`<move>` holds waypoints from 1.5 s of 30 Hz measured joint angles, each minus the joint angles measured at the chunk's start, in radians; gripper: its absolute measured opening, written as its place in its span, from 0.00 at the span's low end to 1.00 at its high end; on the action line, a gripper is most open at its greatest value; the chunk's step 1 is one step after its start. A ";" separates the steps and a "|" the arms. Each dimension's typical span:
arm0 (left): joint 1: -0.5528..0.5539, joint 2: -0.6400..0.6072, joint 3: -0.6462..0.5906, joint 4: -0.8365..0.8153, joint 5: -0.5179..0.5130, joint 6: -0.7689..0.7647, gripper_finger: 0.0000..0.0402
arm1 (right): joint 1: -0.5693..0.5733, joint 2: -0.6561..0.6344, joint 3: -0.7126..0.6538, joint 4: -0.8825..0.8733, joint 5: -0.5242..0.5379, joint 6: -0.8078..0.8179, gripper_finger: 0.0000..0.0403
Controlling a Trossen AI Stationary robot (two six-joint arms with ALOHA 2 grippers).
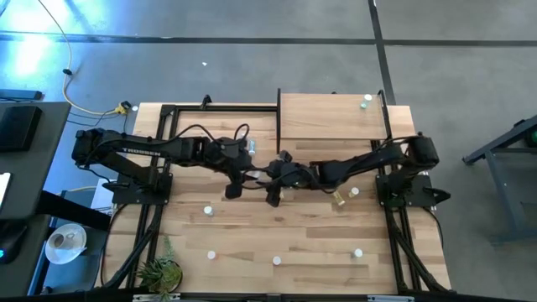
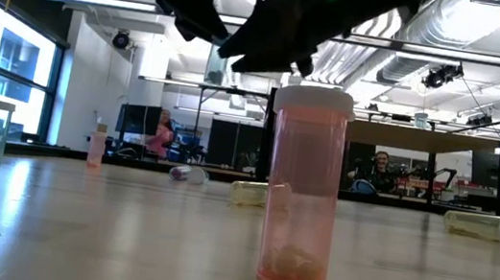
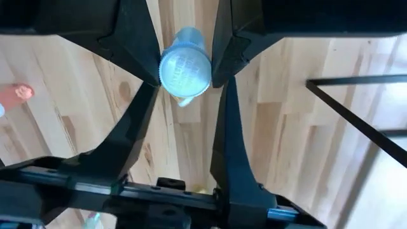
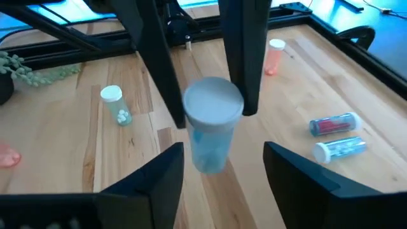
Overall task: Pick and place medicine bottles onto shelf by color
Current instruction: Put the bottom blue medicine bottle on the shelf
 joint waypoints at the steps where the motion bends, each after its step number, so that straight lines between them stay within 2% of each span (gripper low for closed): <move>1: 0.000 0.000 0.000 0.008 -0.002 0.000 0.29 | 0.000 -0.013 0.000 -0.020 0.010 -0.010 0.52; 12: 0.051 0.000 0.000 0.052 -0.007 0.001 0.29 | 0.000 -0.144 0.000 -0.144 0.130 -0.103 0.52; 25: 0.181 0.000 0.000 0.257 -0.003 0.088 0.29 | -0.025 -0.340 0.000 -0.215 0.462 -0.319 0.52; 31: 0.259 0.000 0.008 0.363 0.030 0.130 0.29 | -0.102 -0.427 0.000 -0.253 0.486 -0.337 0.52; 36: 0.331 -0.001 0.085 0.360 0.106 0.135 0.29 | -0.172 -0.471 0.000 -0.290 0.486 -0.335 0.52; 45: 0.438 -0.001 0.237 0.347 0.141 0.186 0.29 | -0.273 -0.500 0.000 -0.361 0.486 -0.335 0.52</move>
